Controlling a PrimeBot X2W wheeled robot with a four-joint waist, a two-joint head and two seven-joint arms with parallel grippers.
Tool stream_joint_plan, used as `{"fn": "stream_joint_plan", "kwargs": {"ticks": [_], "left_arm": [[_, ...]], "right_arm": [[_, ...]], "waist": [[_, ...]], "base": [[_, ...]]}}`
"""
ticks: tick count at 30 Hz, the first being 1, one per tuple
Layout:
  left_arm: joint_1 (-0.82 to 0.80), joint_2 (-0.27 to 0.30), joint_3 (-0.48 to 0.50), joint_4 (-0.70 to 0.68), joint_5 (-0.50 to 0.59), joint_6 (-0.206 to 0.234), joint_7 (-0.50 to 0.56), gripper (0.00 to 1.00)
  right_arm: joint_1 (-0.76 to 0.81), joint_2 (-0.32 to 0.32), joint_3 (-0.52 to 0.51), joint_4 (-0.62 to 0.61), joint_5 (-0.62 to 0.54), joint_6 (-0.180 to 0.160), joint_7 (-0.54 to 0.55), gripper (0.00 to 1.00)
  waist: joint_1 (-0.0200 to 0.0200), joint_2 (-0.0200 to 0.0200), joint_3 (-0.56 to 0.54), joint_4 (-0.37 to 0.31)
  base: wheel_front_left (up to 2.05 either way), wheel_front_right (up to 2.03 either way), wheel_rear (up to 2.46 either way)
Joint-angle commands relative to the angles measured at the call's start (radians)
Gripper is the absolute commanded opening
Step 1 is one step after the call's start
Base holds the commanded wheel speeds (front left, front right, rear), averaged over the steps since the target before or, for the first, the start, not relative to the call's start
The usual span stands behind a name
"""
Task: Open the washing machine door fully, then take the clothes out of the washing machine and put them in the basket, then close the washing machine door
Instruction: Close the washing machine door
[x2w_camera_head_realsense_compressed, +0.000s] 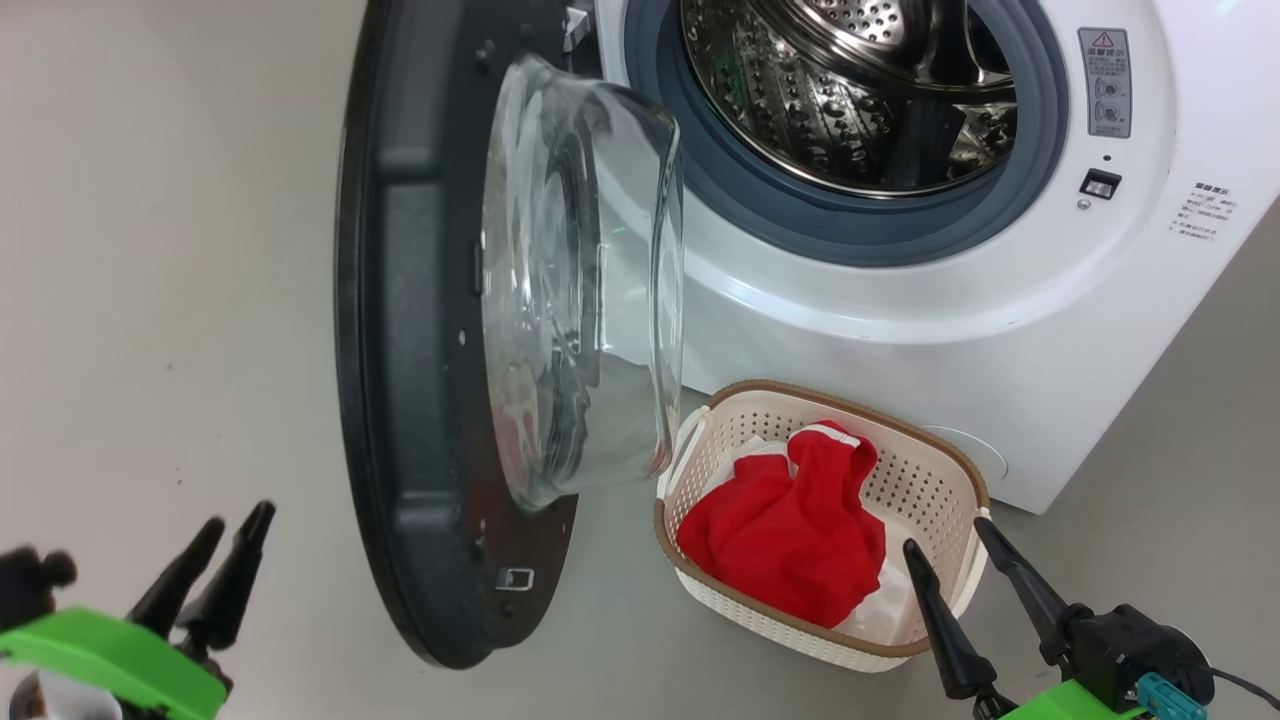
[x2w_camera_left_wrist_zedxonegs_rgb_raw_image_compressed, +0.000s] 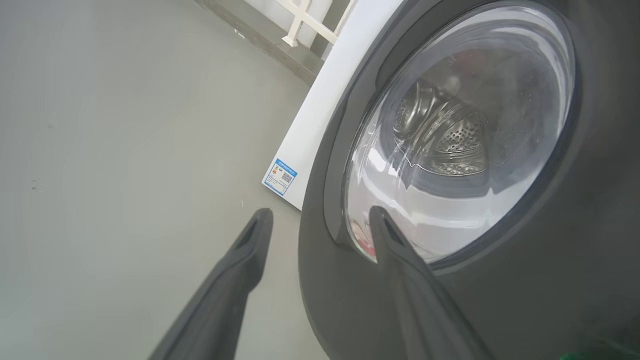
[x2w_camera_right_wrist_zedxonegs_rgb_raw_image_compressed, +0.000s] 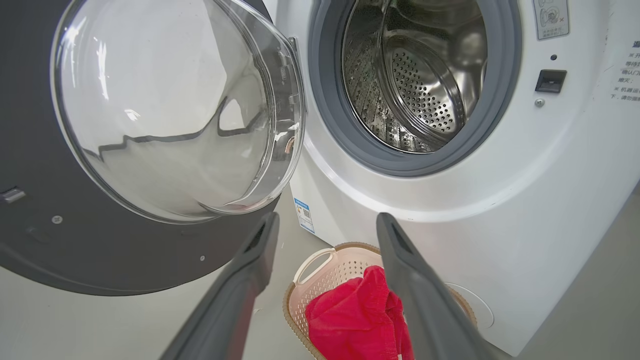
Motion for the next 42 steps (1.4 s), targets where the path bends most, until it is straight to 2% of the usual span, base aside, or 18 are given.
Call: {"fn": "stream_joint_plan", "kwargs": {"ticks": [1,6,10,16,21,23,24,28,39,42], "left_arm": [[-0.012,0.04,0.039,0.005,0.016,-0.006,-0.025,1.0],[0.037,-0.004,0.063,0.055,0.022,-0.006,-0.071,1.0],[0.072,-0.049,0.136,0.08,0.076,-0.006,-0.077,1.0],[0.145,-0.151,0.292,0.077,0.257,-0.006,-0.077,1.0],[0.195,-0.227,0.388,0.057,0.501,-0.006,-0.077,1.0],[0.215,-0.268,0.435,0.044,0.581,-0.006,-0.077,1.0],[0.233,-0.301,0.469,0.028,0.654,-0.006,-0.077,1.0],[0.26,-0.358,0.55,-0.018,0.788,-0.006,-0.077,1.0],[0.314,-0.459,0.689,-0.126,1.036,-0.006,-0.078,1.0],[0.325,-0.485,0.715,-0.138,1.075,-0.006,-0.078,1.0]], "right_arm": [[-0.033,-0.01,0.026,-0.026,0.01,0.005,-0.006,1.0],[-0.029,-0.009,0.025,-0.028,0.013,0.005,-0.006,1.0],[-0.022,-0.008,0.019,-0.032,0.012,0.005,-0.006,1.0],[-0.009,-0.004,0.005,-0.044,0.014,0.005,-0.006,1.0],[0.011,0.001,-0.017,-0.053,0.016,0.005,-0.006,1.0],[0.018,0.003,-0.022,-0.056,0.017,0.005,-0.006,1.0],[0.024,0.005,-0.025,-0.059,0.018,0.005,-0.006,1.0],[0.034,0.009,-0.034,-0.068,0.018,0.005,-0.006,1.0],[0.052,0.019,-0.044,-0.088,0.019,0.005,-0.006,1.0],[0.055,0.021,-0.044,-0.092,0.019,0.005,-0.006,1.0]], "waist": [[0.0,0.0,-0.001,0.0],[0.0,0.0,-0.003,0.0],[0.0,0.0,0.0,-0.001],[0.0,0.0,0.0,-0.006],[0.0,0.0,-0.002,-0.012],[0.0,0.0,-0.006,-0.016],[0.0,0.0,-0.006,-0.02],[0.0,0.0,-0.008,-0.028],[0.0,0.0,-0.025,-0.042],[0.0,0.0,-0.03,-0.044]], "base": [[0.0,0.0,0.0],[0.0,0.0,0.0],[0.0,0.0,0.0],[0.0,0.0,0.0],[0.0,0.0,0.0],[0.0,0.0,0.0],[0.0,0.0,0.0],[0.0,0.0,0.0],[0.0,0.0,0.0],[0.0,0.0,0.0]]}}
